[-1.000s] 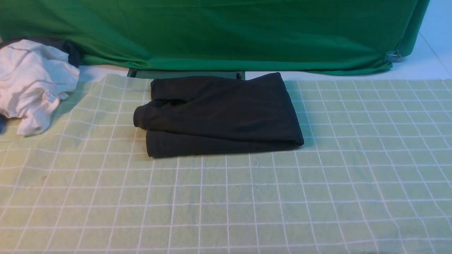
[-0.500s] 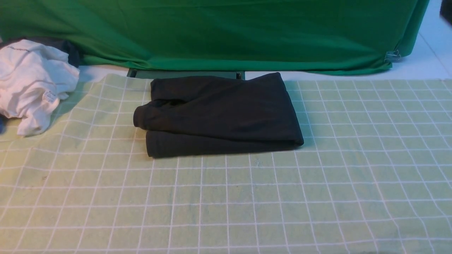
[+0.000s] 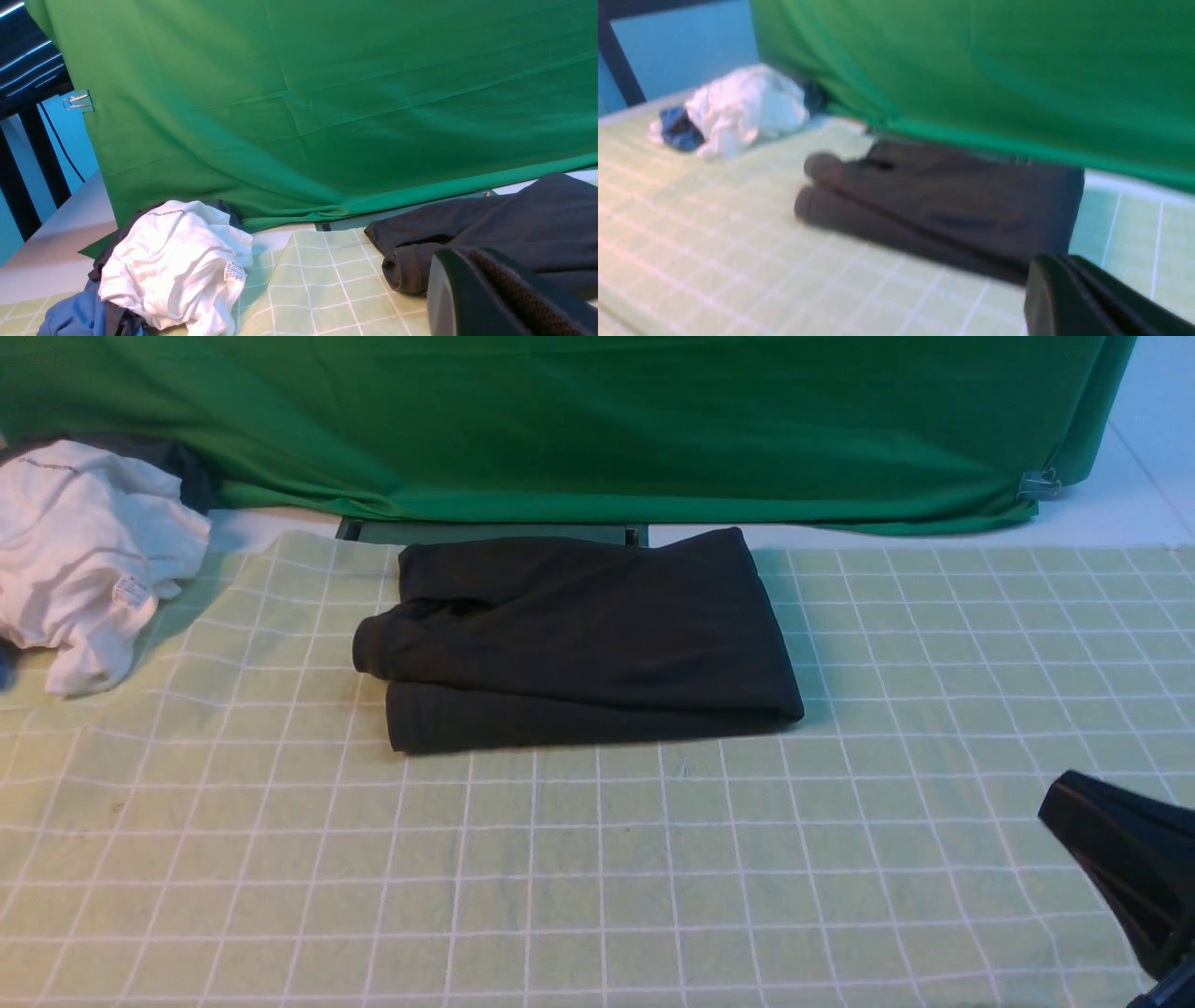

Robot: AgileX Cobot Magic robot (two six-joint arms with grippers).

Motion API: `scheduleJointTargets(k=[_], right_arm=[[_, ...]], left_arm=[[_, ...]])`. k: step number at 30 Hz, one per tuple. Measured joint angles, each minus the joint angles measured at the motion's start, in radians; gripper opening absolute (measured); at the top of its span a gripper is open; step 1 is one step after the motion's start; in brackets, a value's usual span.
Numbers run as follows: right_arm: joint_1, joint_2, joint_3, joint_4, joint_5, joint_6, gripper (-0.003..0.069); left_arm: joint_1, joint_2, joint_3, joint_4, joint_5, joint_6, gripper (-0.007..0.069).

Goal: Fold a long-sleeved shirt over a green coffee tablecloth.

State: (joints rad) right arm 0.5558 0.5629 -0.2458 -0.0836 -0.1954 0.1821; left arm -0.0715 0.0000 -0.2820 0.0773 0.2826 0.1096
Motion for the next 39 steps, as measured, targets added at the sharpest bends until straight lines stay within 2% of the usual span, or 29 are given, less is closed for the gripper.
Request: scheduleJointTargets(k=[5, 10, 14, 19, 21, 22, 23, 25, 31, 34, 37, 39], right_arm=[[-0.019, 0.0, 0.048, 0.001, 0.018, -0.058, 0.0022], [-0.095, 0.0, 0.057, 0.001, -0.016, -0.131, 0.0022], [-0.163, -0.011, 0.102, 0.015, -0.214, -0.225, 0.0022], [-0.191, -0.082, 0.235, 0.153, -0.511, -0.405, 0.0022], [-0.194, -0.153, 0.246, 0.278, -0.489, -0.514, 0.0022], [-0.195, -0.167, 0.246, 0.302, -0.478, -0.535, 0.0022], [-0.206, -0.235, 0.248, 0.385, -0.418, -0.623, 0.0022], [-0.223, -0.299, 0.25, 0.45, -0.346, -0.703, 0.0022], [-0.311, -0.513, 0.254, 0.496, -0.112, -0.86, 0.0022], [-0.347, -0.554, 0.254, 0.438, -0.05, -0.837, 0.0022], [-0.381, -0.559, 0.254, 0.246, 0.004, -0.636, 0.0024], [-0.395, -0.559, 0.254, 0.19, 0.051, -0.55, 0.0024]], left_arm=[[0.0, 0.0, 0.0, 0.0, 0.0, 0.0, -0.0029], [0.0, 0.0, 0.0, 0.0, 0.001, 0.0, -0.0029], [0.0, 0.0, 0.0, 0.0, 0.001, 0.0, -0.0029], [0.0, 0.0, 0.0, -0.001, 0.001, 0.0, -0.0029], [0.0, 0.0, 0.0, -0.004, -0.001, 0.0, -0.0029], [0.0, 0.0, 0.0, -0.004, 0.0, 0.0, -0.0029], [0.0, 0.001, 0.0, -0.005, -0.001, 0.0, -0.0029], [0.0, 0.001, 0.0, -0.007, 0.001, 0.0, -0.0029], [0.0, 0.001, 0.0, -0.008, 0.002, 0.0, -0.0029], [0.0, 0.001, 0.0, -0.008, 0.003, 0.0, -0.0029], [0.0, 0.001, 0.0, -0.008, 0.003, 0.0, -0.0029], [0.0, 0.001, 0.0, -0.008, 0.003, 0.0, -0.0029]])
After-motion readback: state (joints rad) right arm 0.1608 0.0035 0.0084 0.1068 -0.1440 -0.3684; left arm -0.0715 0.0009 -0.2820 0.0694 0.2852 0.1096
